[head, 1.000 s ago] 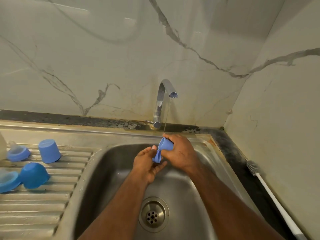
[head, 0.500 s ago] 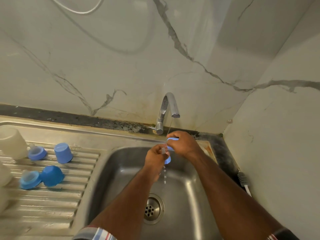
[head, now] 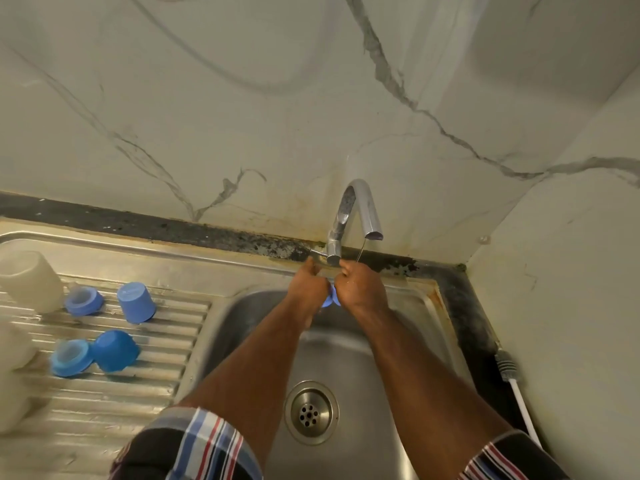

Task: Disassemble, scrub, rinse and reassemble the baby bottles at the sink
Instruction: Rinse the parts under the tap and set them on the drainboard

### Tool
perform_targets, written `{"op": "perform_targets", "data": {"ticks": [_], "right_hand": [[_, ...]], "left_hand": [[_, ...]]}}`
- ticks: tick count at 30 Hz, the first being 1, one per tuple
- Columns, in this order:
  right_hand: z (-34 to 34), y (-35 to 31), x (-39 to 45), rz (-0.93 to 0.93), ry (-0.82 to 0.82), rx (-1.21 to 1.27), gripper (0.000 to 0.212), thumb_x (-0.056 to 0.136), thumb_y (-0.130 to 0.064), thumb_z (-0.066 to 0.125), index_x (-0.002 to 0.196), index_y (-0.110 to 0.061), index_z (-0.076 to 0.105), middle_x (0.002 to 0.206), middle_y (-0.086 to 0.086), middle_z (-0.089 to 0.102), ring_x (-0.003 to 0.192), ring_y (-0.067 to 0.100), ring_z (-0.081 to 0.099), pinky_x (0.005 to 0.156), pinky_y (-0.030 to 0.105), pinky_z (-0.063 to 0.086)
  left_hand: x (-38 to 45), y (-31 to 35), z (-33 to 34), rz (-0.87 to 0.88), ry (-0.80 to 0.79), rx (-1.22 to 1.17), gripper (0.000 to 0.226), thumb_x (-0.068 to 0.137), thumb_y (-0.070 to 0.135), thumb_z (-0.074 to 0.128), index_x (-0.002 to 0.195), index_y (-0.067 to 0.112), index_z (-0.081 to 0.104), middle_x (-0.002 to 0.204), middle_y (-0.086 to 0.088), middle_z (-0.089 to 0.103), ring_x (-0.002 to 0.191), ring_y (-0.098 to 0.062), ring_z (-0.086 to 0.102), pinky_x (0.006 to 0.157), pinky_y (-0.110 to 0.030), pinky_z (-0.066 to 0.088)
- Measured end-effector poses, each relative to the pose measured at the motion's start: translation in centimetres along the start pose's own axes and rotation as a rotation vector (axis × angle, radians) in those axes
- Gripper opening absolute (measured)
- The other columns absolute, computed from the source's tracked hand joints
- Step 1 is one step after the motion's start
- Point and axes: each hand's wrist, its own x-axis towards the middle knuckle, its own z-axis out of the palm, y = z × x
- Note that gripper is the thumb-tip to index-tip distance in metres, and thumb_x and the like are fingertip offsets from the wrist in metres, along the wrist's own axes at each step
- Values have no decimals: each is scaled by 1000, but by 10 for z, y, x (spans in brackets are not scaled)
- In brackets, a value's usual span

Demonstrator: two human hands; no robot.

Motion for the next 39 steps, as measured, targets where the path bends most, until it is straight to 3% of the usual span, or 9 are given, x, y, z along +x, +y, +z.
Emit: {"op": "perform_targets", "data": {"ticks": [7, 13, 17, 23, 25, 27, 31, 34, 39], "right_hand": [[4, 13, -8, 87, -17, 158, 20, 100, -25, 55, 86, -20, 68, 82, -3, 68, 76, 13, 62, 69, 25, 48], [-12, 3, -21, 170, -20, 410, 16, 102, -28, 55, 104, -16, 66, 95, 0, 62, 76, 8, 56, 56, 16, 43], [-20, -4, -40, 259, -170, 605, 5, 94, -23, 67, 94, -18, 66, 101, 7, 71, 95, 25, 68, 84, 43, 60], [-18, -11, -94, -149, 91, 210, 34, 83, -24, 76, 115, -25, 68, 104, -13, 60, 95, 6, 57, 85, 25, 45], [8, 1, -111, -74, -127, 74, 29, 77, -26, 76, 106, -24, 73, 94, -8, 70, 85, 10, 64, 82, 32, 54], [28, 12, -129, 70, -345, -75, 44, 72, -19, 78, 116, -20, 72, 103, -1, 74, 91, 16, 68, 80, 26, 54], [44, 10, -143, 6, -76, 124, 50, 72, -14, 82, 118, -21, 63, 104, -4, 63, 94, 18, 60, 79, 28, 45], [55, 3, -157, 55, -299, 23, 39, 70, -18, 77, 103, -24, 58, 92, -7, 64, 93, 24, 64, 75, 28, 45], [72, -45, -175, -154, -221, 210, 42, 70, -14, 85, 99, -25, 57, 85, -10, 62, 77, 6, 60, 62, 8, 38]], "left_hand": [[-1, 21, 3, 166, -87, 255, 76, 95, -12, 42, 157, 32, 34, 147, -1, 51, 108, -15, 64, 85, -30, 59], [-1, 36, -13, 255, -179, 548, 75, 93, -5, 56, 156, 29, 36, 144, -2, 54, 97, -9, 59, 71, -19, 52], [-14, 24, -33, 285, -91, 436, 39, 77, 5, 72, 114, 15, 64, 111, -5, 67, 100, -25, 64, 72, -30, 52], [-75, 0, -82, 469, 26, 383, 21, 81, 3, 72, 87, 22, 66, 83, 7, 72, 81, -9, 68, 73, -24, 51], [-88, -23, -102, 406, 5, 519, 20, 71, 7, 71, 78, 25, 67, 76, 8, 73, 78, -8, 70, 71, -25, 54], [-102, -44, -118, 319, -25, 598, 15, 66, 15, 65, 75, 27, 67, 74, 9, 72, 77, -9, 71, 73, -31, 56], [-129, -53, -144, 479, 111, 619, 18, 75, 9, 64, 79, 27, 64, 84, 10, 68, 84, -10, 65, 80, -29, 51], [-147, -60, -165, 462, 109, 663, 19, 80, 4, 64, 79, 23, 64, 84, 9, 66, 81, -7, 61, 75, -22, 46], [-181, -59, -203, 371, 197, 610, 20, 83, 5, 64, 84, 25, 66, 85, 13, 68, 81, -3, 63, 72, -17, 47]]}}
